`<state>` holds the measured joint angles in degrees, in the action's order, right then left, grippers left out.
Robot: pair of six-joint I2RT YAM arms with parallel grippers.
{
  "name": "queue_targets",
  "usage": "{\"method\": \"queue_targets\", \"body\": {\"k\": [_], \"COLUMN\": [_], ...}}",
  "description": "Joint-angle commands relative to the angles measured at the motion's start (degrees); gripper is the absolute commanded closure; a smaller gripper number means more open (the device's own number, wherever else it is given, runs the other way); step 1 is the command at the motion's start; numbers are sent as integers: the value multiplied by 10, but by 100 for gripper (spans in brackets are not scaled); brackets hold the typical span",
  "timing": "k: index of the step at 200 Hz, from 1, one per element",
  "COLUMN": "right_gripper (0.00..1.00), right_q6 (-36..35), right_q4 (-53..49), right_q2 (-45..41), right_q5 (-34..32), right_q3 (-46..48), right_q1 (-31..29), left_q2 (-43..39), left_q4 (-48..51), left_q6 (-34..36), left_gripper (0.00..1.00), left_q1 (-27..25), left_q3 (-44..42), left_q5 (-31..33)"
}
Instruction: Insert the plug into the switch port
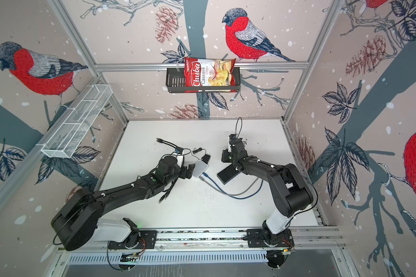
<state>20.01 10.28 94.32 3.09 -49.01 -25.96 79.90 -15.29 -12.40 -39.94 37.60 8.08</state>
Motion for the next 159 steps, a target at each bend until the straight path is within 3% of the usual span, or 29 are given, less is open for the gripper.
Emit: {"method": "queue_targets", "body": {"k": [1, 79, 106, 159], "right_gripper": [99, 98, 99, 98], "right_q6": [20, 17, 11, 10], "right_q4": [28, 20, 12, 16], "right_q2": [-15, -56, -63, -74], "right_q5": [-11, -9, -7, -7], "right_q3": [16, 55, 61, 80], "right_q1": [21, 96, 109, 129], "left_q2": [32, 223, 283, 368], "left_q4": [36, 198, 291, 383], "left_q6": [22, 77, 92, 129], "left_gripper": [4, 4, 4, 4], "left_q1": [-22, -128, -137, -146], "left_q3": [42, 275, 372, 490], "left_q5": [8, 7, -24, -58]}}
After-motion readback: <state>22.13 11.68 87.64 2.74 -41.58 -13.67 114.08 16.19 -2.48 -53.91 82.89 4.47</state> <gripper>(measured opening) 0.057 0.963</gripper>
